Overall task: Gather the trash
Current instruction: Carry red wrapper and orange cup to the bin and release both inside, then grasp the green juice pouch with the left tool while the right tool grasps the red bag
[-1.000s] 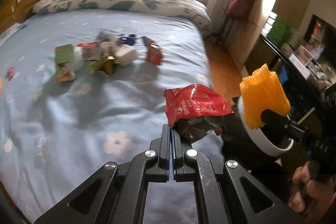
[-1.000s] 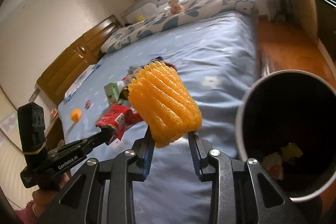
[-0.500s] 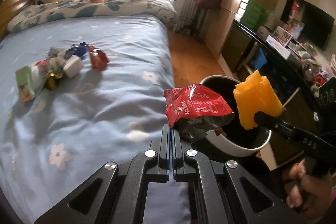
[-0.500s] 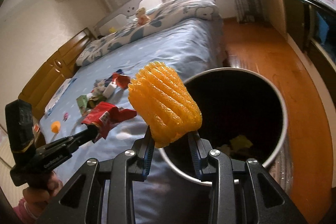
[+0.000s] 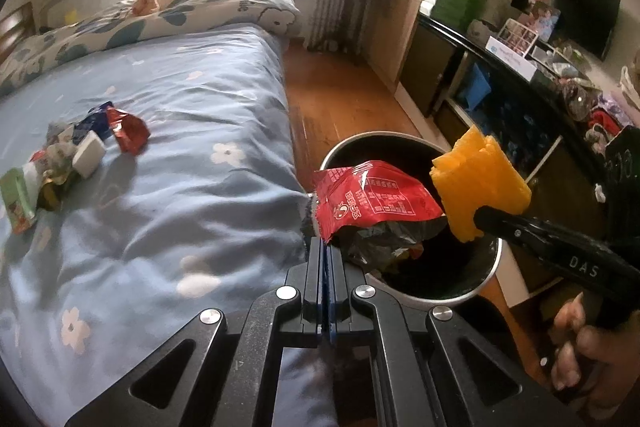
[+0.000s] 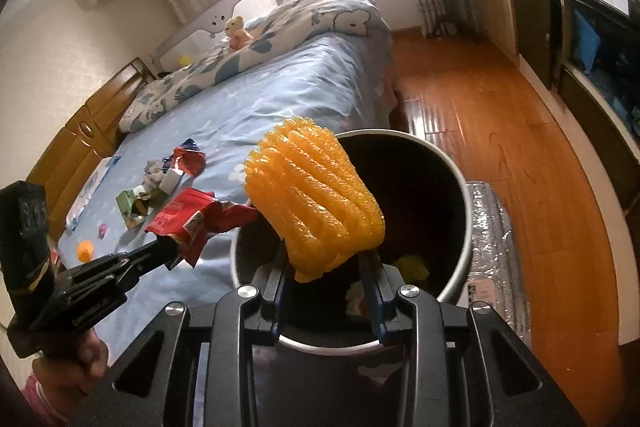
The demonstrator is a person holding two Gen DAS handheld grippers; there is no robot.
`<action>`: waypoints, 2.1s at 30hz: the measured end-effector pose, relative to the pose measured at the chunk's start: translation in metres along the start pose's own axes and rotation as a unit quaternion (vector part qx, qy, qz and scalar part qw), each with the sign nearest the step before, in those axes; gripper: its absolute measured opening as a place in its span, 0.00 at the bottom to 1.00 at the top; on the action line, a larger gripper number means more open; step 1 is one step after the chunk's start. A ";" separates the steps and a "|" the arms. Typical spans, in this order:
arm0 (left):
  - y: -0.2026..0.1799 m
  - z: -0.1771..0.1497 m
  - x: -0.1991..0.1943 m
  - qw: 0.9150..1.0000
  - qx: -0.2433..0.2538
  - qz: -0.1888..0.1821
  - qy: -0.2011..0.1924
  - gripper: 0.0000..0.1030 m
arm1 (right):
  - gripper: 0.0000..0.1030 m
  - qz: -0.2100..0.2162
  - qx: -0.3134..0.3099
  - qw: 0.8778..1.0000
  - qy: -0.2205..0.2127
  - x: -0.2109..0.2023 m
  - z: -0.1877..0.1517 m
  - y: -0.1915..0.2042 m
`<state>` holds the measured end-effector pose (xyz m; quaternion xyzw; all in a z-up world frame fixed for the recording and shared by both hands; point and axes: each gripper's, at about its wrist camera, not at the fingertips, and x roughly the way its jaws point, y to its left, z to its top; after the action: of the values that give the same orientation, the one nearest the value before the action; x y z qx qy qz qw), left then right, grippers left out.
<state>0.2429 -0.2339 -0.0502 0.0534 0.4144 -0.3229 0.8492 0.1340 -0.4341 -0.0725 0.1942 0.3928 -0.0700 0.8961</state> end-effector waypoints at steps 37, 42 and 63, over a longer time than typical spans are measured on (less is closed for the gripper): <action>-0.001 0.005 0.028 1.000 -0.021 -0.016 0.013 0.39 | 0.80 -0.024 0.013 0.999 0.016 0.017 0.012 -0.028; 0.024 -0.011 0.016 0.999 -0.050 0.000 0.012 0.41 | 0.80 -0.020 0.013 1.000 0.015 0.017 0.011 -0.020; 0.138 -0.065 -0.066 0.975 -0.189 0.111 -0.020 0.55 | 0.82 0.084 -0.069 0.994 0.024 0.067 0.008 0.121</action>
<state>0.2519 -0.0689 -0.0685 -0.0689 0.4421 -0.1432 0.8827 0.2181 -0.3249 -0.0810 0.1658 0.4008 0.0371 0.9003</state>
